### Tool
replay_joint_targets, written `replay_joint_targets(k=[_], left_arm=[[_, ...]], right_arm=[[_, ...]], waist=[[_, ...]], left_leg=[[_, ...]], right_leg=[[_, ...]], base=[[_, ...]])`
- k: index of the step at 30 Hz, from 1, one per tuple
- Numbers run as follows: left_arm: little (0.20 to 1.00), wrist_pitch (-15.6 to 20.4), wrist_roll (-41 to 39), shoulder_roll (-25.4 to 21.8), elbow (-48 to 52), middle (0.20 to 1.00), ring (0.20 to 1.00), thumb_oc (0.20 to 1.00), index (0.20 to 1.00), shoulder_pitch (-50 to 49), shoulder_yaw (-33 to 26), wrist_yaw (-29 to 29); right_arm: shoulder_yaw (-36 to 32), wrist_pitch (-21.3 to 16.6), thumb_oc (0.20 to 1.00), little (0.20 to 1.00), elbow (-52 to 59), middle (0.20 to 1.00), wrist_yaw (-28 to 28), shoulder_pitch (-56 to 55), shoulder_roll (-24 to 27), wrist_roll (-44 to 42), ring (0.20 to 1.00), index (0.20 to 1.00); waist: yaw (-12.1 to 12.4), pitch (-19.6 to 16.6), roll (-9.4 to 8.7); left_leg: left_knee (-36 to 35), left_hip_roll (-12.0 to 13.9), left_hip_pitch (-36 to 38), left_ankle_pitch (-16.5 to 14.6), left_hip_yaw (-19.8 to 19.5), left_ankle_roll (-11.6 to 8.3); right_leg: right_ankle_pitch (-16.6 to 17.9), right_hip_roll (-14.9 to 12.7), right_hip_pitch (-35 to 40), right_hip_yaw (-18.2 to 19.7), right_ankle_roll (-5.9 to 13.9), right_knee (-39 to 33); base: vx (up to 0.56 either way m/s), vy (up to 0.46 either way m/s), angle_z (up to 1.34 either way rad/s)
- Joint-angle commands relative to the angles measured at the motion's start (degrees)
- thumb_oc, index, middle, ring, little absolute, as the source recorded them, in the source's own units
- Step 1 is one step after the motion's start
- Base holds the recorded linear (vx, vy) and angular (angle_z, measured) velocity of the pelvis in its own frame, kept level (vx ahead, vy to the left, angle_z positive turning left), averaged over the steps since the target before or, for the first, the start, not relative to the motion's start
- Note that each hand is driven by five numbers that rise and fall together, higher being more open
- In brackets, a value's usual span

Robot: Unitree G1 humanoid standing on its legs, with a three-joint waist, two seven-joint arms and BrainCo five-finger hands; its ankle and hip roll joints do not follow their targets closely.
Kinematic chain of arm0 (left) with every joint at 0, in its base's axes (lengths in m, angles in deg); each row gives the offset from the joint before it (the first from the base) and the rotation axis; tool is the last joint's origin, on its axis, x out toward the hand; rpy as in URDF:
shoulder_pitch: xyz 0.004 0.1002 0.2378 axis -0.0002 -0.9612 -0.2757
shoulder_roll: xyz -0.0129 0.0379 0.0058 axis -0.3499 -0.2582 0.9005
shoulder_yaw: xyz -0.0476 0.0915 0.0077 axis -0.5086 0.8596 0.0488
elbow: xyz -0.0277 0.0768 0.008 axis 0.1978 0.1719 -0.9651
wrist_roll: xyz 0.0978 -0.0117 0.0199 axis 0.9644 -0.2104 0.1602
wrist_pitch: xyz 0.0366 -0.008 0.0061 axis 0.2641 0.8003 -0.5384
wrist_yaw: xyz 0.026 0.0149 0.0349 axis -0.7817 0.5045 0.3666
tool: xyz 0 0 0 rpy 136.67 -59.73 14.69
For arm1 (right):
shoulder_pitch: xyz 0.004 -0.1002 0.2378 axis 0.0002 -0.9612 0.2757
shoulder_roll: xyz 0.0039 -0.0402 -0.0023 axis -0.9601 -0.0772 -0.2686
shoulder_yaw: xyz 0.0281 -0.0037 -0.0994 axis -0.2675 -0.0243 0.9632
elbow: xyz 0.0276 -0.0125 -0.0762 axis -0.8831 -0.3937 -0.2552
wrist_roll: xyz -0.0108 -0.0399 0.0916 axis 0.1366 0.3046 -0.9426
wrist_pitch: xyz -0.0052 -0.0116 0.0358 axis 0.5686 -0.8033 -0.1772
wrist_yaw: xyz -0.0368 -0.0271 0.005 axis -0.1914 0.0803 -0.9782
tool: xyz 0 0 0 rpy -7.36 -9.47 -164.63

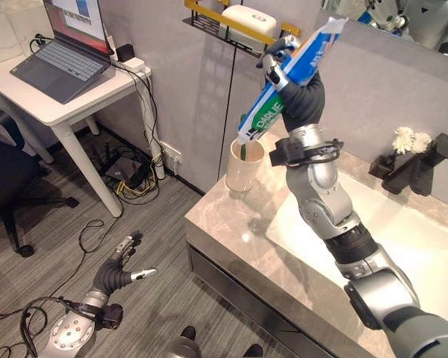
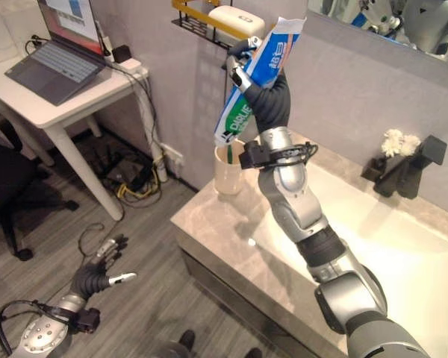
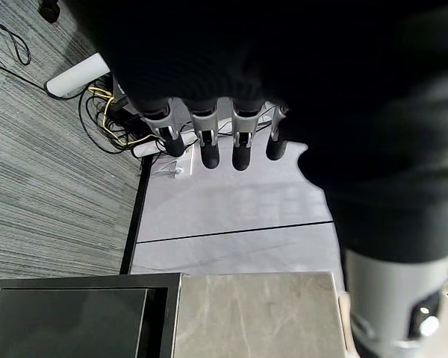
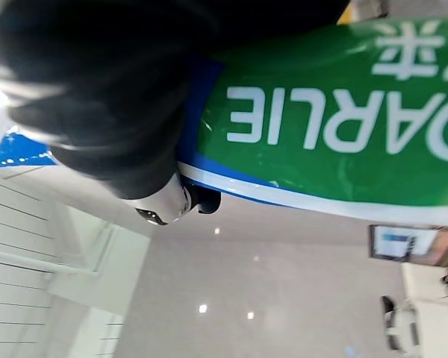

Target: Put brush and paste in cup on sink, flatten towel.

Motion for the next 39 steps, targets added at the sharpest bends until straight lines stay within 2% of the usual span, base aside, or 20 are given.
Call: replay_joint_targets(k=[1, 15, 28, 39], left_arm=[[1.0, 1.9, -2.4, -3.7, 2.0, 1.0, 1.0, 1.0, 1.0, 0.0, -1.0, 0.3], [1.0, 2.7, -0.4, -4.6, 3.0, 1.0, 1.0, 1.0, 1.0, 1.7, -1.2, -1.2], [1.0, 2.6, -1.0, -4.5, 3.4, 1.0, 1.0, 1.0, 1.0, 2.0, -1.6, -1.4], [1.0, 2.8, -1.7, -4.1, 2.7, 1.0, 1.0, 1.0, 1.0, 2.6, -1.2, -1.1]], right_arm=[[-2.7, -1.4, 0.2, 0.2, 0.5, 0.2, 0.9, 3.0, 2.5, 2.5, 0.2, 0.2], [-2.6, -0.6, 0.2, 0.2, -4.8, 0.2, 2.9, 6.1, 1.9, 4.3, 0.2, 0.2], [-1.4, -0.2, 0.2, 0.2, -4.6, 0.2, 2.4, 7.6, 2.6, 5.5, 0.2, 0.2], [-0.9, 0.0, 0.2, 0.2, -4.7, 0.2, 2.4, 8.3, 3.3, 8.0, 0.2, 0.2]], waist=[[2.0, -2.8, -1.78], [3.5, -1.9, -2.24], [3.7, -0.9, -3.38], [3.8, -0.6, -3.47]], left_leg=[[-1.8, -3.0, -5.6, 5.5, -1.6, 1.72], [-1.8, -3.4, -6.5, 5.5, -2.1, 1.84], [-1.8, -3.4, -7.0, 5.3, -2.0, 2.07], [-1.8, -3.3, -7.1, 5.1, -1.8, 2.14]], right_leg=[[-0.4, -2.7, 5.8, 1.0, 4.2, 0.1], [-0.8, -2.7, 5.4, 0.3, 4.34, 0.1], [-0.6, -2.7, 5.0, 0.4, 4.38, 0.1], [-0.8, -2.6, 4.7, 0.7, 4.37, 0.1]], base=[[0.0, 0.0, 0.0], [0.0, -0.001, 0.01], [0.0, -0.001, 0.01], [0.0, 0.0, 0.0]])
